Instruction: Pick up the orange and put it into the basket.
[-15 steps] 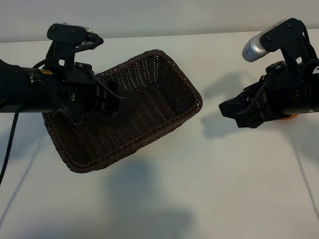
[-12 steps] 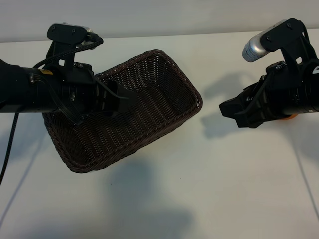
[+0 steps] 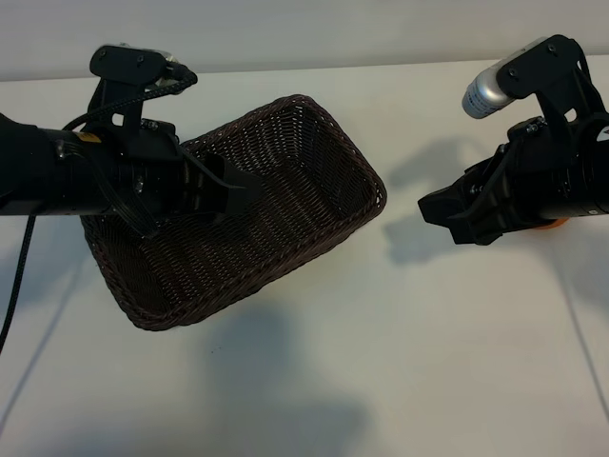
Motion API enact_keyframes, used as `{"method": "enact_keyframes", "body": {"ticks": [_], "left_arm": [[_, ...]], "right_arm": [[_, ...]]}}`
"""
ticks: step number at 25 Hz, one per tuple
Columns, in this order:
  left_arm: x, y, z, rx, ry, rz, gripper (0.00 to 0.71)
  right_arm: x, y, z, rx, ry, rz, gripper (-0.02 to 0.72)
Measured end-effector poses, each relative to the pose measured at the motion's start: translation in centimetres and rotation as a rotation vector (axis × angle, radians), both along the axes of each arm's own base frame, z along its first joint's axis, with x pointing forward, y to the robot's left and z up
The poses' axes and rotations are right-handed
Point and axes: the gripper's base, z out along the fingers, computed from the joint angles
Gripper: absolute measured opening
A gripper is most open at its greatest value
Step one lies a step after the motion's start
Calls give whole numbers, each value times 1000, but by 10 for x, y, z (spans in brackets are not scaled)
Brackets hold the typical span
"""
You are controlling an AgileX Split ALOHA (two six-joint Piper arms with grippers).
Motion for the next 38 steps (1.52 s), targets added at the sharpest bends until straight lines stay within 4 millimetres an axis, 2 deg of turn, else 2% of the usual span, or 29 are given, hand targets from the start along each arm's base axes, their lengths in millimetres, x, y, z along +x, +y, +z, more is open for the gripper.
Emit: {"method": "enact_keyframes", "body": {"ticks": [15,22,24,30,34,38], "left_arm": [[-1,1,3,-31,9,35,566],[-23,19,38,-73,-17,178,550],[-32,29,41,-7,7,238,538],[-52,68,39,157,176,631,527],[-56,72,31,136,199,714,532],[-62,76,7,111,225,782,550]], "right_arm": [[0,0,0,0,0,0,594],[0,0,0,0,1,1,594],[0,0,0,0,1,1,594],[0,0,0,0,4,3,594],[-1,0,0,0,6,4,594],[-1,0,0,2,7,4,594]]}}
